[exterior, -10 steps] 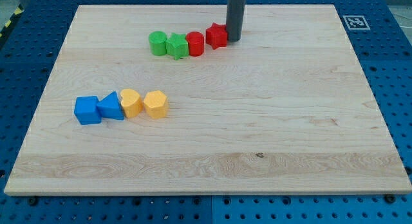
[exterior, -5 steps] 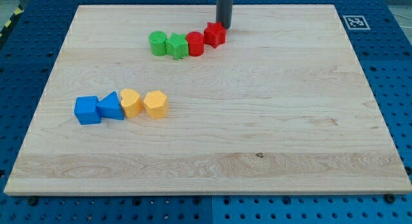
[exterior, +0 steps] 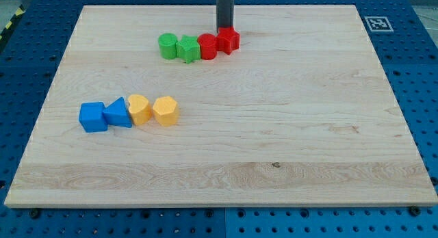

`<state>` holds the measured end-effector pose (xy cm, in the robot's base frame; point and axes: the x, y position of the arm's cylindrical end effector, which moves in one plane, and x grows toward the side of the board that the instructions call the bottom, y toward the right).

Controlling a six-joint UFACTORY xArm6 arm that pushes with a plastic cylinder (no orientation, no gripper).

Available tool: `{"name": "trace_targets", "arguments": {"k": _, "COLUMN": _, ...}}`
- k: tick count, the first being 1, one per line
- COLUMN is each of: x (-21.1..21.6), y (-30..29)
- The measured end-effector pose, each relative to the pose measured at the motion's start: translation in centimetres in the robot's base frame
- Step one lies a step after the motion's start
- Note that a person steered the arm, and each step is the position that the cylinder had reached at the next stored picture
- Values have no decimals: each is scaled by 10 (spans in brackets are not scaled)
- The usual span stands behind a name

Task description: Place the red star right to the red circle

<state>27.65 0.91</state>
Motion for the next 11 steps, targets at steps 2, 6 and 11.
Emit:
{"name": "trace_targets", "arguments": {"k": 2, "x": 2, "y": 3}}
{"name": "trace_targets", "arguments": {"k": 6, "x": 4, "y": 13}}
{"name": "trace_targets", "arguments": {"k": 11, "x": 7, "y": -32}}
